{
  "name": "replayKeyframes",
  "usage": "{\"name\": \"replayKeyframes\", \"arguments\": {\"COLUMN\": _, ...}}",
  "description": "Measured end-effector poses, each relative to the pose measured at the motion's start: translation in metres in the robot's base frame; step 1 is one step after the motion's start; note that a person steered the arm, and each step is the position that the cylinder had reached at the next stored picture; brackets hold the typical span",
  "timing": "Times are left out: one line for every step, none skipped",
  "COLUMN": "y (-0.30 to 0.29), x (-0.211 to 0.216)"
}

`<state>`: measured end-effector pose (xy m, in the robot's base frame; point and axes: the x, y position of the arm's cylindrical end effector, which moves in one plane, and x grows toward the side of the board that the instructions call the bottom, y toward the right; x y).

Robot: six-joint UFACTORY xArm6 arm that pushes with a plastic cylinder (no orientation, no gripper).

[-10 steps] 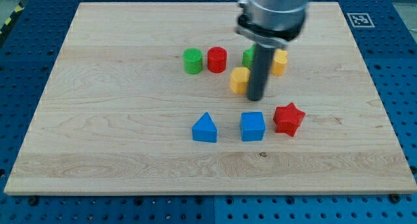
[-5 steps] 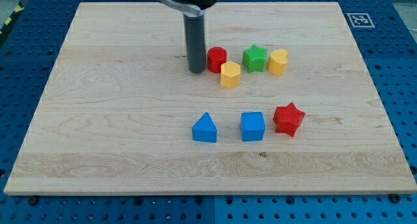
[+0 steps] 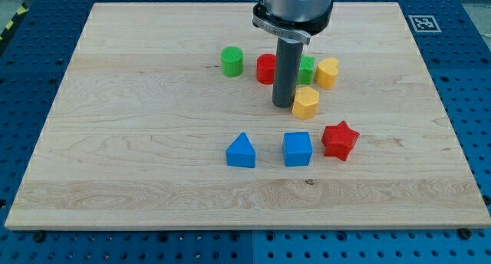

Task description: Move the yellow hexagon to the top of the red star

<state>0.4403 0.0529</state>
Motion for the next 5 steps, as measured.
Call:
{"name": "replayKeyframes", "arguments": {"y": 0.014, "x": 0.000}}
{"name": "replayKeyframes", "arguments": {"y": 0.030, "x": 0.002}}
{"name": "replayKeyframes", "arguments": {"y": 0.028, "x": 0.000}}
{"name": "replayKeyframes", "arguments": {"y": -0.001, "x": -0.009}}
{"name": "replayKeyframes", "arguments": {"y": -0.066, "x": -0.009}}
